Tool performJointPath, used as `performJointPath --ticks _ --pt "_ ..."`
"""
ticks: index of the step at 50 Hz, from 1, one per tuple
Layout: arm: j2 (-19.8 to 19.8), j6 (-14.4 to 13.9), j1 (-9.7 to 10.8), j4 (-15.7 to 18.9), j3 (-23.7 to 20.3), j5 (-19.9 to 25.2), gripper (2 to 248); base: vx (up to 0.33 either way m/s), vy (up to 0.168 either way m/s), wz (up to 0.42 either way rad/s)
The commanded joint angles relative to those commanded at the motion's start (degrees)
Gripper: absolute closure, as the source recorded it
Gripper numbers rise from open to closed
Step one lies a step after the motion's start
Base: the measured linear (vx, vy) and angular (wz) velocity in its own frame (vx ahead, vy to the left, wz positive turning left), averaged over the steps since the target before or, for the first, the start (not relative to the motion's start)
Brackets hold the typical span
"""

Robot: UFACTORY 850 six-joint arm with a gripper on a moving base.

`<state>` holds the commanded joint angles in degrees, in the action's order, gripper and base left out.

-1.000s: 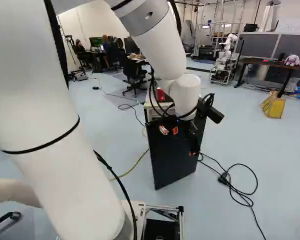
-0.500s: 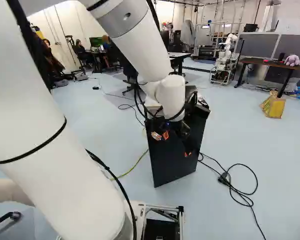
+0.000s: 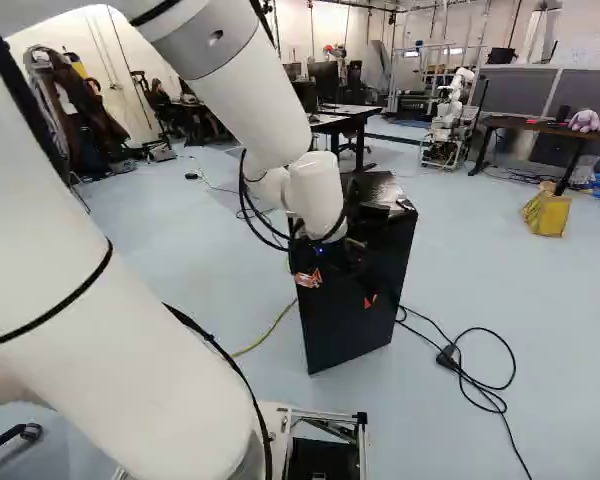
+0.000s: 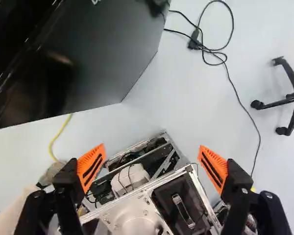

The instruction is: Grab a drink from the fridge

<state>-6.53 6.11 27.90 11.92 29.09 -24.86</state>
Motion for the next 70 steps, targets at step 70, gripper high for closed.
performJointPath --ticks 70 --pt "8.3 0.0 -4.2 23.3 3.6 3.4 3 0.000 0.000 0.000"
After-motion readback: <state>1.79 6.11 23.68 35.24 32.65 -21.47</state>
